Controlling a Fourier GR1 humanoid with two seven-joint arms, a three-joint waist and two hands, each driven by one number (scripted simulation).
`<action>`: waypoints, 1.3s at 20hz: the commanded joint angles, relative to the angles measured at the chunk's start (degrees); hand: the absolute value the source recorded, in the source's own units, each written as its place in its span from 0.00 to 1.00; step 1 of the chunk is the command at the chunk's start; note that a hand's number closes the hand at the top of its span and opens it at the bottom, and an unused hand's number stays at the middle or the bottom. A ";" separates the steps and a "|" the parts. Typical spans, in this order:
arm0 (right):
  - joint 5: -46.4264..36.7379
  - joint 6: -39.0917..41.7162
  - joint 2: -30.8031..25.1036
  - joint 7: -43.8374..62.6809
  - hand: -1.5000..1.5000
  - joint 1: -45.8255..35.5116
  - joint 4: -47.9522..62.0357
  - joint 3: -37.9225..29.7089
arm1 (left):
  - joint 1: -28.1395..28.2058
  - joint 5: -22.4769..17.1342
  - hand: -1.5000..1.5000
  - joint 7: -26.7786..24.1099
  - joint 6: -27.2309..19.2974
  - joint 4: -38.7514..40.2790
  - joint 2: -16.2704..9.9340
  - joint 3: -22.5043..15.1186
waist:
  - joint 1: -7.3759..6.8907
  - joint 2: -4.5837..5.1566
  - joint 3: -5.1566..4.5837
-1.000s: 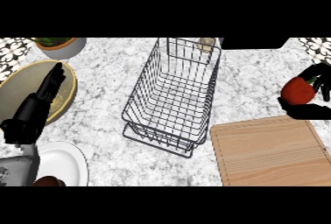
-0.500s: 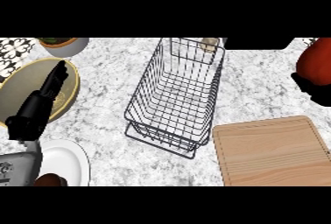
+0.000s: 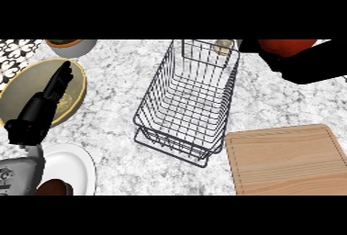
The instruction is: Pick the bell pepper from the cutting board and place it in the basket
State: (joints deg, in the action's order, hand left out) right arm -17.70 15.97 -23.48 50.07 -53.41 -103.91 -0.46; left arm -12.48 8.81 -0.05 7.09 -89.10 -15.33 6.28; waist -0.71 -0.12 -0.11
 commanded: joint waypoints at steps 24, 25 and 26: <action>-6.35 15.59 4.19 7.24 1.00 -11.96 24.15 15.81 | 4.31 0.61 0.50 -0.23 0.19 -3.21 1.36 -0.04 | 0.34 -0.27 0.09; -6.76 13.93 7.22 7.99 1.00 -12.51 26.19 15.96 | -0.83 1.15 0.50 -1.97 0.36 2.80 0.00 1.08 | 0.78 0.08 0.06; -5.48 14.55 8.85 9.39 0.00 -14.00 26.84 14.95 | 0.58 0.98 0.50 -0.80 0.16 0.19 0.93 0.38 | 0.46 -0.01 0.07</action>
State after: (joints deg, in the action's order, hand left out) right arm -24.46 24.70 -16.29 54.08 -65.71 -78.60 14.58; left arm -12.43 9.32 -0.48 7.53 -88.54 -15.02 7.15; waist -0.15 -0.12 -0.04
